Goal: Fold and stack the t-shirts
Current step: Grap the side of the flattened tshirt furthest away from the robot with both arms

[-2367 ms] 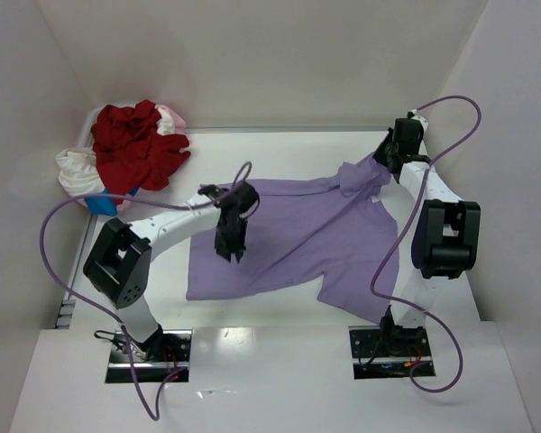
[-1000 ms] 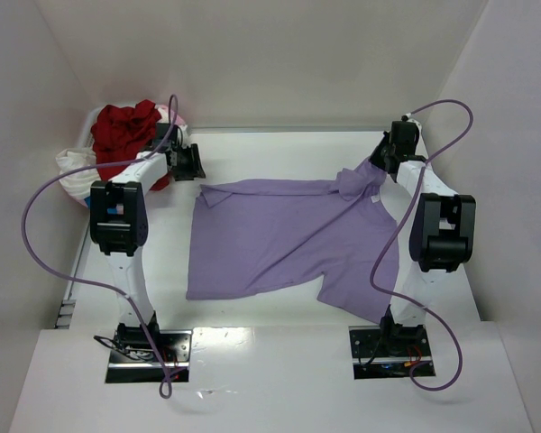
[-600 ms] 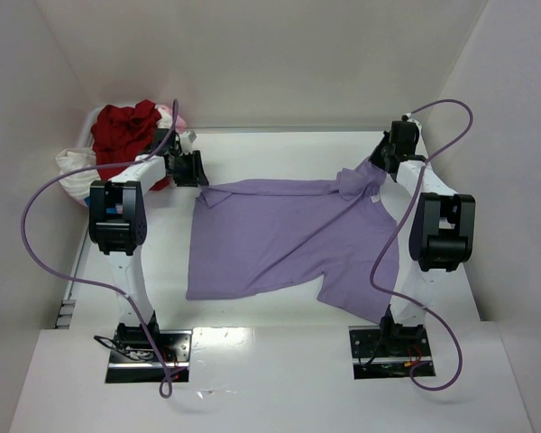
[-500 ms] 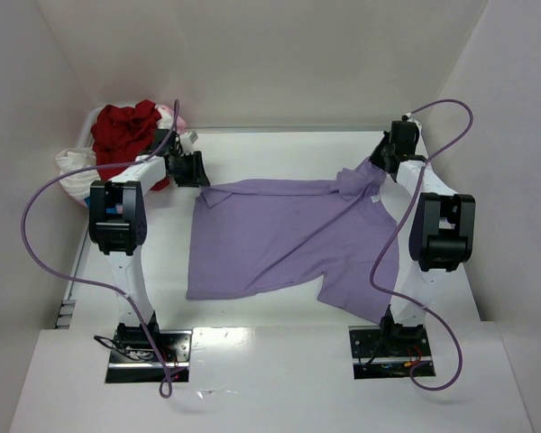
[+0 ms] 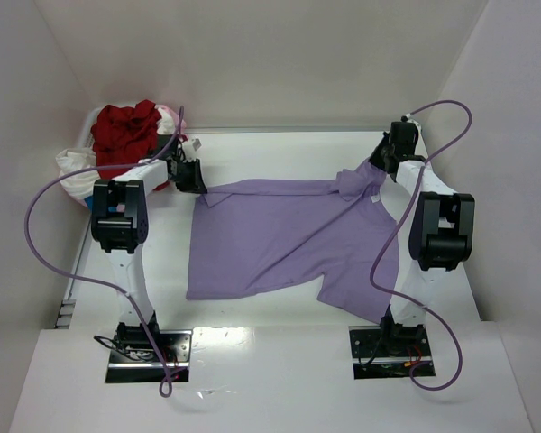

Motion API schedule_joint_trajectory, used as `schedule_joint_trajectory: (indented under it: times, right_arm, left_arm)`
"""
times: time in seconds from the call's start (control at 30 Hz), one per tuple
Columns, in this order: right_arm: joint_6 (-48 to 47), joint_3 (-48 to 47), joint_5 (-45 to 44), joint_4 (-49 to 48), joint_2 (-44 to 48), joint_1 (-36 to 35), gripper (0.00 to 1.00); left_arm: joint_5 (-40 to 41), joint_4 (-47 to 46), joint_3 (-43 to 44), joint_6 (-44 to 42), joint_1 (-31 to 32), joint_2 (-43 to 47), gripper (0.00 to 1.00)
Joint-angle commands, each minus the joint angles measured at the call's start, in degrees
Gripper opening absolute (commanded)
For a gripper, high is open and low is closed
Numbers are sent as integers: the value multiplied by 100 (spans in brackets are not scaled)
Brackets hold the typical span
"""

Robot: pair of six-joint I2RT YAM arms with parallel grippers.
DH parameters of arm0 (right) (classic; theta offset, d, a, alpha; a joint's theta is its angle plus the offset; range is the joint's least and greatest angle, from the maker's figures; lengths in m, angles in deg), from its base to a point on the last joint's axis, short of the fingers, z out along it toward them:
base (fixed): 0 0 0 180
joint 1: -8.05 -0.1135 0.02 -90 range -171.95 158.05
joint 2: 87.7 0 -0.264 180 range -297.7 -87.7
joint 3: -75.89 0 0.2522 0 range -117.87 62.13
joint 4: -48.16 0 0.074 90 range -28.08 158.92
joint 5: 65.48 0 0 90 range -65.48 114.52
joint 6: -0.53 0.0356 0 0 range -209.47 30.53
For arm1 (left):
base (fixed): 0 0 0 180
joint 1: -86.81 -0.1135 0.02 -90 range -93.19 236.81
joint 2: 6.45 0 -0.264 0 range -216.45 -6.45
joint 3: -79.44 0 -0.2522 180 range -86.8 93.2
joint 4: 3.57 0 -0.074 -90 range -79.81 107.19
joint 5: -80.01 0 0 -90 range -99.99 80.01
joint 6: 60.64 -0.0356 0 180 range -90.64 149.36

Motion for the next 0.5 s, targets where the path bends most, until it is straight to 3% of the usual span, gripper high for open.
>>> schedule_joint_trajectory:
  times: [0.0, 0.2, 0.47]
  right_arm:
    - [-65, -293, -123, -251, -56, 36, 2]
    - [-65, -293, -123, -251, -56, 36, 2]
    - [-65, -477, -123, -198, -56, 36, 2]
  left_arm:
    - [-14, -109, 162, -151, 19, -139, 23]
    - [110, -109, 461, -98, 19, -139, 6]
    - [260, 197, 760, -45, 19, 388, 4]
